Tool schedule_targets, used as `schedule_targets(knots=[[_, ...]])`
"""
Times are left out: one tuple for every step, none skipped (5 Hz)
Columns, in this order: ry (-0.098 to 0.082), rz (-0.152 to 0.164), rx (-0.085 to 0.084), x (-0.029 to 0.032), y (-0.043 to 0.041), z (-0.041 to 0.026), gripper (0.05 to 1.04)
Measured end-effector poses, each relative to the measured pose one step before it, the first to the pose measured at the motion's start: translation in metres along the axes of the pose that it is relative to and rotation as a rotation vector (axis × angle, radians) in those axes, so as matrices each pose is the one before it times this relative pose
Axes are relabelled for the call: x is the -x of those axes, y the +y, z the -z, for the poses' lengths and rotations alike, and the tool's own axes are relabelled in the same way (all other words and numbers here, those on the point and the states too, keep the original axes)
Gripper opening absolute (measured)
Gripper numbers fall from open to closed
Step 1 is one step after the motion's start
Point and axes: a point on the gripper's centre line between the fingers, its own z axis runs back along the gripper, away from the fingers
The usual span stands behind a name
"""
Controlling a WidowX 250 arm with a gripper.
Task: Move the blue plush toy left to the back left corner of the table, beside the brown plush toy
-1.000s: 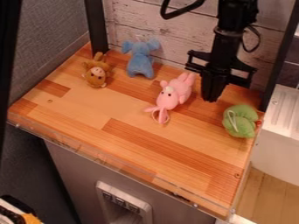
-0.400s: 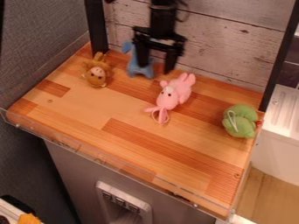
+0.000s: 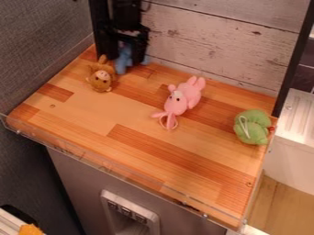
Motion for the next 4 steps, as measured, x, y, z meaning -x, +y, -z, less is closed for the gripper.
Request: schedule_targets(knots=[[0.0119,-0.0077,0.0083,0.00099,0.01421,-0.00178,1.0],[0.0092,0.0004,0.0022,0.00205,0.00602,0.00059,1.0],[-0.0023,0.0094,-0.0024,-0.00004,0.00097,0.00077,0.999],[0.0065,0.0001,-0.0038,-0.00119,0.00127,0.01676,0.999]])
